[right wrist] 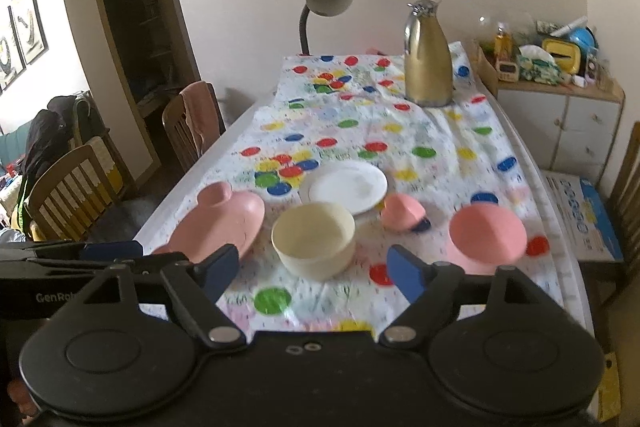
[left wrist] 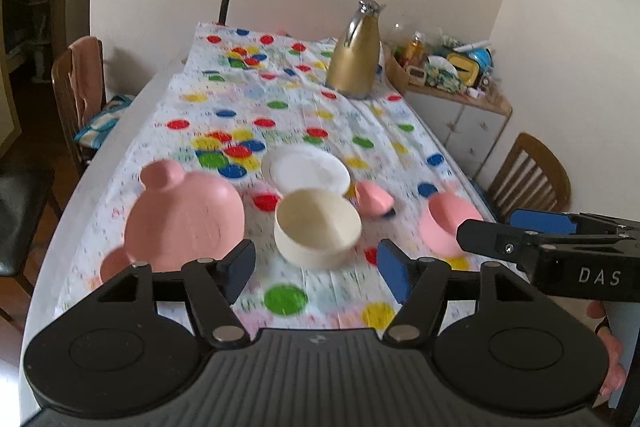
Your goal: Organize plates and bowls
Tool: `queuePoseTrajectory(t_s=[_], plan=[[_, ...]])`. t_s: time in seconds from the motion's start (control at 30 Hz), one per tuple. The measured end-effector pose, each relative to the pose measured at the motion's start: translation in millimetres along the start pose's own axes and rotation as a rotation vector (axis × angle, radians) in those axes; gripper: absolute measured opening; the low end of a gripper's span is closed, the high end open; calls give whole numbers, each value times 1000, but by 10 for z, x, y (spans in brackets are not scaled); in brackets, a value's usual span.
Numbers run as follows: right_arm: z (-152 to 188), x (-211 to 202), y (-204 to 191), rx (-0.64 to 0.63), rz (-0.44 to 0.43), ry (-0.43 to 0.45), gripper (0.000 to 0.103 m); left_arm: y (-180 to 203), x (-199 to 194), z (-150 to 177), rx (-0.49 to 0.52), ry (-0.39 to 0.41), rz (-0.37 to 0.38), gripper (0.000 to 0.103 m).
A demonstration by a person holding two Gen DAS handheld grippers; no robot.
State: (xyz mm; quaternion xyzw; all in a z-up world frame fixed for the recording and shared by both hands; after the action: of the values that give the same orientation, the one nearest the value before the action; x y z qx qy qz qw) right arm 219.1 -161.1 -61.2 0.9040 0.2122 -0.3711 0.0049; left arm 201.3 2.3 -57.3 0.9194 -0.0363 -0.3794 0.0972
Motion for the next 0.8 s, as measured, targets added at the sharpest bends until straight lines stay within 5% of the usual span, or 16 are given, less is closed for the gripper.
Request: queuePoseTrajectory(t_s=[0.3, 0.8], plan=[[-429, 328, 112, -39, -2, 23, 102, -115, 320, -473, -12, 31, -67, 80], [-1036, 1147, 591, -45, 4, -10, 103, -258, 1126, -989, -4, -3, -128, 82]])
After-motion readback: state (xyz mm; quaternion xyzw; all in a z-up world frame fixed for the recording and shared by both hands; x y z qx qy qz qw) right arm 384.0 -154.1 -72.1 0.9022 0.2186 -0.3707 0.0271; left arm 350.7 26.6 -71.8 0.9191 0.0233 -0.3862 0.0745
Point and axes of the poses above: each gripper's, at about its wrist camera, not at the fingertips, and x roughly the way its jaws point, y to its right, z to its underside, the point moved 8 cm from there along x, roughly the way its jaws point, and after that the axes turned 6 degrees about -y, right-handed, at the moved point
